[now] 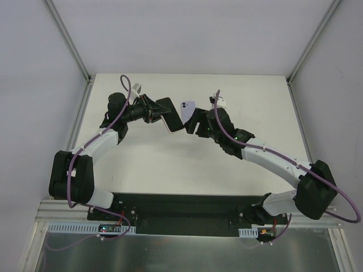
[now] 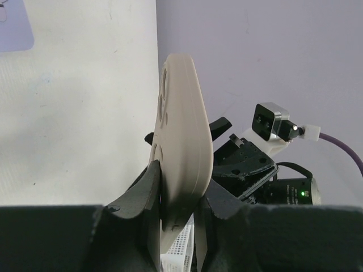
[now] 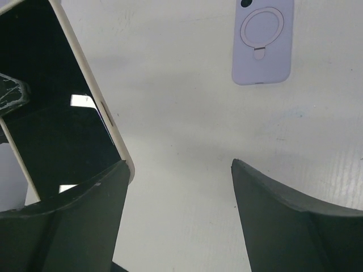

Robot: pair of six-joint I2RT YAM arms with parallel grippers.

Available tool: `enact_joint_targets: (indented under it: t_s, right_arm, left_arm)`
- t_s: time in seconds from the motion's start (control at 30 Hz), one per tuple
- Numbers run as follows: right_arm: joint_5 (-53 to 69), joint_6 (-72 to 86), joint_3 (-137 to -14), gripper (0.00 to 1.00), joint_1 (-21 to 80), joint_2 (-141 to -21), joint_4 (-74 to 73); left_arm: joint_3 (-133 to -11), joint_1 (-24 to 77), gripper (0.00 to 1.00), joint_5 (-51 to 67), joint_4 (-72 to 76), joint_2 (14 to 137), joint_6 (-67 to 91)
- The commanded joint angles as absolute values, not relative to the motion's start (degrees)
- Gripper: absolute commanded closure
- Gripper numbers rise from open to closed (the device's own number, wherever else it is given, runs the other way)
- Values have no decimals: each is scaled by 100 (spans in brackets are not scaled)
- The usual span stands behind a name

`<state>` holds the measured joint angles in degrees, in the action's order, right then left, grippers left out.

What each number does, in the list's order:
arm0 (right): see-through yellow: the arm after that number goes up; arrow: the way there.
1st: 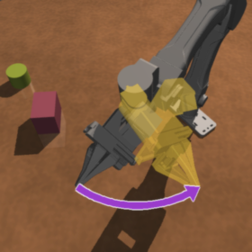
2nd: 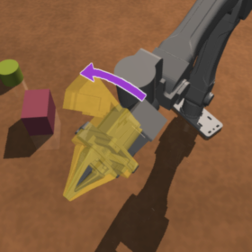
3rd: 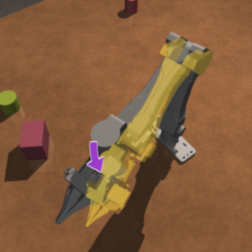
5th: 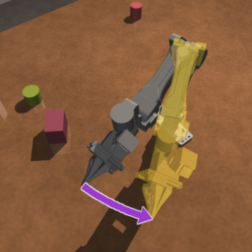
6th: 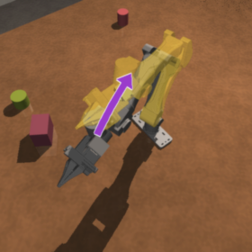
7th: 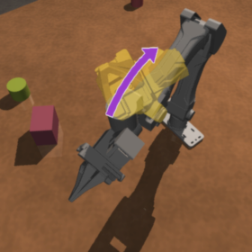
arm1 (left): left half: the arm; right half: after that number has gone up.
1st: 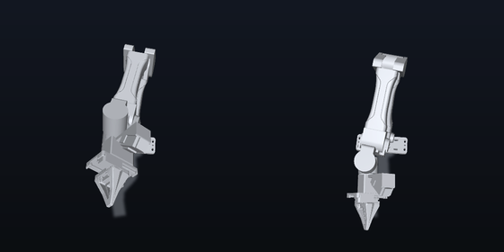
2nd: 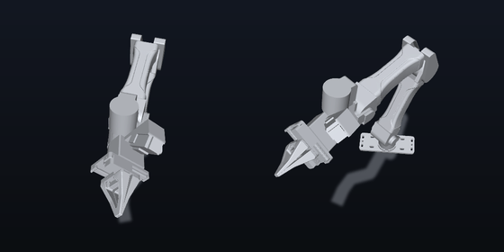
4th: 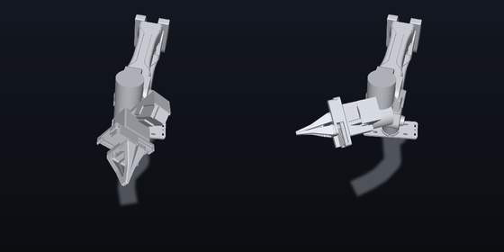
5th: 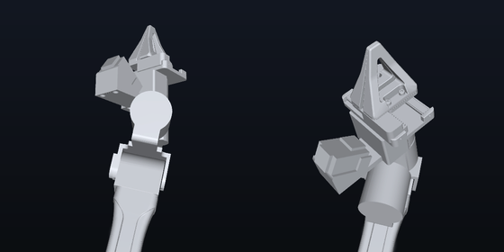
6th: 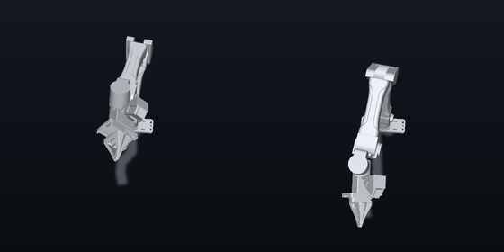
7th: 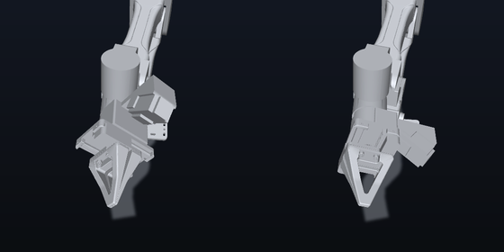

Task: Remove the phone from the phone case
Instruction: Remove the phone case from the phone.

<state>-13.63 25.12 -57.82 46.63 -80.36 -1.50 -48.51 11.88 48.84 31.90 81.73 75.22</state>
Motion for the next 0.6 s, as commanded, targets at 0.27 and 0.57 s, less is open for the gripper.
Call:
enact_joint_targets:
  t_s: [0.27,0.57]
  right_arm:
    - [1361,3145,-4870,21,4193,-6865,-170]
    - [2399,4692,-4017,42,3982,-6557,1877]
  left_arm:
    - [-5177,1468,100,5985,5089,7532,8482]
    - [-5308,1468,100,6090,7592,8498,9929]
